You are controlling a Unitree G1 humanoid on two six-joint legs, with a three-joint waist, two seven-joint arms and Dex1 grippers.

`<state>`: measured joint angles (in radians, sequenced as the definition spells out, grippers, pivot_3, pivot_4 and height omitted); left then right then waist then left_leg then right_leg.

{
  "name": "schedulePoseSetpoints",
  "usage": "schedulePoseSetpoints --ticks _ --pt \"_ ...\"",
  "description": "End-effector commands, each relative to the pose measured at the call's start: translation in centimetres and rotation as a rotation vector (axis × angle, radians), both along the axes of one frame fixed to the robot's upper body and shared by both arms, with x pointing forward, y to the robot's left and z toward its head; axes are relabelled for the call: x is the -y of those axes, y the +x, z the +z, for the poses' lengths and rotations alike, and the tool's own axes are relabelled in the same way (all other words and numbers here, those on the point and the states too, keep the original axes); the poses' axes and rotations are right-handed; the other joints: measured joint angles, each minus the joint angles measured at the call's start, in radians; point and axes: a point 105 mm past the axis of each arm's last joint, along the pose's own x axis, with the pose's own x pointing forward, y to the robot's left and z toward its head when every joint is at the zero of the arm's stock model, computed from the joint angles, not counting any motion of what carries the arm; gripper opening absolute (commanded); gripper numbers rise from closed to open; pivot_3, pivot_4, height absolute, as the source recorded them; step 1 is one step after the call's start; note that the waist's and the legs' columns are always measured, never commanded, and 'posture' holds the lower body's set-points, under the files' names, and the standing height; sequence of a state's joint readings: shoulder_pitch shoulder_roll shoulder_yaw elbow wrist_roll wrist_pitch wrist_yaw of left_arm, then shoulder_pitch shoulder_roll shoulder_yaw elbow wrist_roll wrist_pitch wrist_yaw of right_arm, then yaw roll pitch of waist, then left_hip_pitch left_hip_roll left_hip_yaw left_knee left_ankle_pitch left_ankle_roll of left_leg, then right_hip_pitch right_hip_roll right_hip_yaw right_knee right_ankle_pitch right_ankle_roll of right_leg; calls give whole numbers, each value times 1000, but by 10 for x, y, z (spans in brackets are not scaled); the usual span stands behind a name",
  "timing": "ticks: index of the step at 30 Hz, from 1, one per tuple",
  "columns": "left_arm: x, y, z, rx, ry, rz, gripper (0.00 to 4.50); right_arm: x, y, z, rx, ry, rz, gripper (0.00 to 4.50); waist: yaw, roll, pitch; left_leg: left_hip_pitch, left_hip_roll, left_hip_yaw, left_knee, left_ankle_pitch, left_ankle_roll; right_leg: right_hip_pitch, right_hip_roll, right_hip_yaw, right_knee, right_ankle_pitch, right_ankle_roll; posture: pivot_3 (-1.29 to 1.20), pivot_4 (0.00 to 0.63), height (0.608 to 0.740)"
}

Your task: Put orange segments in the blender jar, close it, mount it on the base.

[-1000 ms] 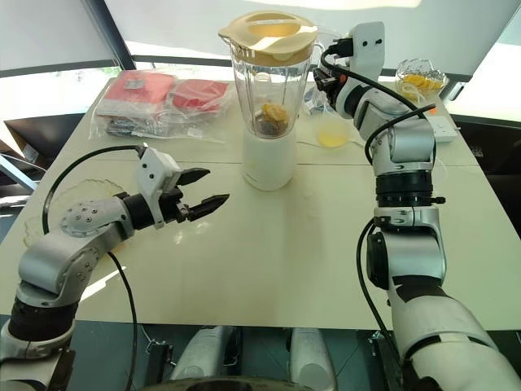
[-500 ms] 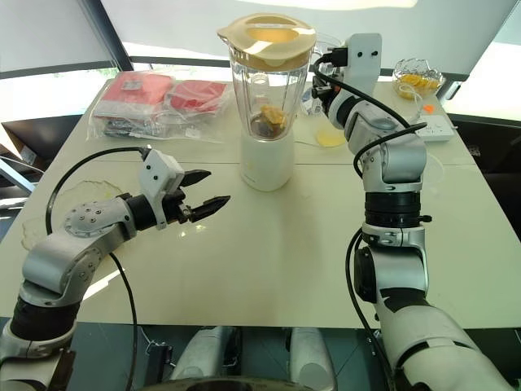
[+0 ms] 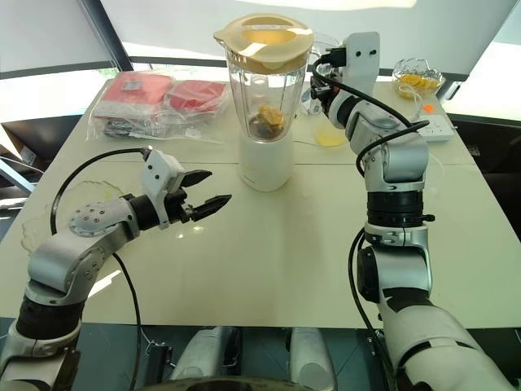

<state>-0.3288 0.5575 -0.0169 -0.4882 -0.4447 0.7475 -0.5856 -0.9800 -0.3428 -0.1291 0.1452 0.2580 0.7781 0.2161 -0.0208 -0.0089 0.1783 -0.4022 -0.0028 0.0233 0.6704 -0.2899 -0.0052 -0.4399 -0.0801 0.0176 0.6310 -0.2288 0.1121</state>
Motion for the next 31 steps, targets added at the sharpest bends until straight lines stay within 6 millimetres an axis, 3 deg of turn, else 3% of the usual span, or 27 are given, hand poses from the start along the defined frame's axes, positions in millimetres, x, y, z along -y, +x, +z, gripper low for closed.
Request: schedulePoseSetpoints --ticks 1,5,13,19,24,31 --pt "0 0 11 63 4 -2 3768 -2 0 -4 -12 -44 2 2360 0 0 0 0 0 0 0 0 0 0 0 0 0 0 0 0 150 740" --pt "1 0 9 67 6 -4 3768 -3 -3 -2 -4 -76 -4 4468 1 0 0 0 0 0 0 0 0 0 0 0 0 0 0 0 150 740" --pt "-1 2 9 70 -17 13 3768 1 -25 -14 -20 -105 -21 4468 3 0 0 0 0 -1 0 0 0 0 0 0 0 0 0 0 150 740" --pt "-4 1 -1 41 -24 20 3768 13 -45 -54 -91 -145 -3 4468 6 0 0 0 0 0 0 0 0 1 0 0 0 0 0 0 150 740" --pt "-10 -3 -11 9 -43 39 3768 15 -74 -89 -123 -200 83 4468 7 0 0 0 0 -1 0 0 0 1 0 0 -1 0 0 0 150 740" --pt "-12 -20 -40 -89 -50 30 3768 36 -111 -137 -109 -200 64 4468 6 -1 0 10 0 -1 0 0 1 10 0 0 -2 0 0 0 150 740"
